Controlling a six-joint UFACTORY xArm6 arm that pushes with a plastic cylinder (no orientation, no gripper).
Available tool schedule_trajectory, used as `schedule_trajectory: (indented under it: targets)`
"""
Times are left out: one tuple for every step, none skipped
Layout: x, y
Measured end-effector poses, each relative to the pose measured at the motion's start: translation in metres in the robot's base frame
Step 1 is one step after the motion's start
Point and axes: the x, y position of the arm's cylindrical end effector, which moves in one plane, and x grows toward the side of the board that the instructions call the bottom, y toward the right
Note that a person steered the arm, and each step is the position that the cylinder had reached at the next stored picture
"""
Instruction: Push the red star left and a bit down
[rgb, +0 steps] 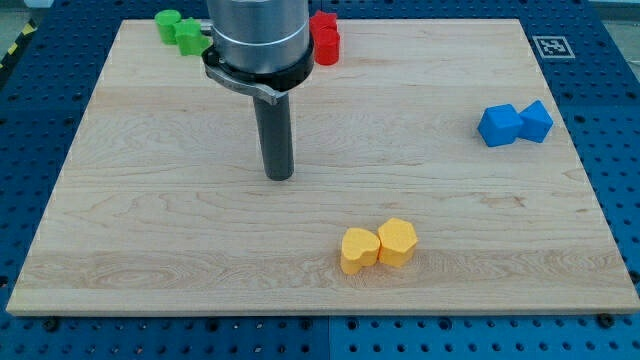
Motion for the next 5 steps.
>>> schedule_trajectory:
  targets:
    - [0.0, 0.0]
    - [-0.003, -0.004]
    - [-0.029, -0.029]
    - [-0.069, -0.032]
    - [-0.075, 0.01]
